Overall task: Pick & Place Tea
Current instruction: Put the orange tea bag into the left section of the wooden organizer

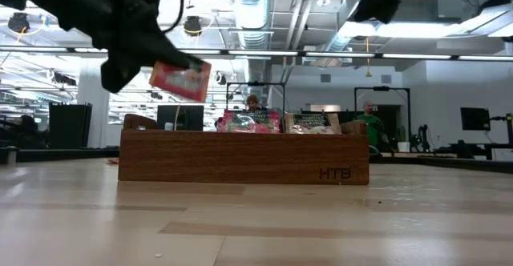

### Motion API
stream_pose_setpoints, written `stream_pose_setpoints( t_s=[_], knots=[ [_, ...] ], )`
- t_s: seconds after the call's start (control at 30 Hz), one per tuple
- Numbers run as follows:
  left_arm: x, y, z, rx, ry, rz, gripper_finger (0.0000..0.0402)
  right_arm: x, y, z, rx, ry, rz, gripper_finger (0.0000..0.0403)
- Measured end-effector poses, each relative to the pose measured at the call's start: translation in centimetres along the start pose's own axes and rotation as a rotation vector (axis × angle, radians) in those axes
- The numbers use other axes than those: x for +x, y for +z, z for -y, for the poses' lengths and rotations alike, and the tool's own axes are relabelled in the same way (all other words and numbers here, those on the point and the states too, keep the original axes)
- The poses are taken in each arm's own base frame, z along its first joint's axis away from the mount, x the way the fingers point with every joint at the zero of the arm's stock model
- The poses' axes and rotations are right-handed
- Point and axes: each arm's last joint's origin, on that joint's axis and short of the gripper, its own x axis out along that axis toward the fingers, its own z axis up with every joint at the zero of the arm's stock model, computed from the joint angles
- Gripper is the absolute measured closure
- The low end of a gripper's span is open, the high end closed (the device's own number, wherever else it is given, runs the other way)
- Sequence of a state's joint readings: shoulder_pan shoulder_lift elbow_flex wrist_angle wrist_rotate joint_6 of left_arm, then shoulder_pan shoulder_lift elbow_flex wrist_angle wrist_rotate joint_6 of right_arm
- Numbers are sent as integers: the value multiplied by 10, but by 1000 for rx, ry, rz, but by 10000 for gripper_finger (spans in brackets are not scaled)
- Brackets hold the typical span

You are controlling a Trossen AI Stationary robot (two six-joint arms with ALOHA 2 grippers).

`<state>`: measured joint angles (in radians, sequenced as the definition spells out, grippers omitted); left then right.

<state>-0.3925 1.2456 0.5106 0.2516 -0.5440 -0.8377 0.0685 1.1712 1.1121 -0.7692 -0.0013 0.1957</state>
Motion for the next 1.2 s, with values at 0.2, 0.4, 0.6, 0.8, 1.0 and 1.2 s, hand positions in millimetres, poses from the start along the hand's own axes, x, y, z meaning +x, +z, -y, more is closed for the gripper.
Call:
stream_pose_setpoints(
  t_s=[0.2, 0.4, 0.6, 0.8, 1.0, 1.2],
  knots=[
    [17, -6, -7, 46, 12, -44, 401, -6, -21, -1, 68, 26, 70, 305],
    [30, -7, -13, 83, 3, -67, 401, -5, -25, -1, 82, 33, 76, 305],
    [30, -8, -17, 108, 29, -94, 401, -5, -26, -1, 77, 31, 74, 305],
    [30, -11, -19, 124, 52, -116, 401, -5, -25, 0, 66, 27, 75, 305],
    [30, -10, -19, 153, 45, -109, 401, -5, -25, -1, 66, 27, 75, 305],
    [31, -11, -20, 153, 62, -101, 401, -5, -25, 0, 66, 26, 77, 305]
  ],
)
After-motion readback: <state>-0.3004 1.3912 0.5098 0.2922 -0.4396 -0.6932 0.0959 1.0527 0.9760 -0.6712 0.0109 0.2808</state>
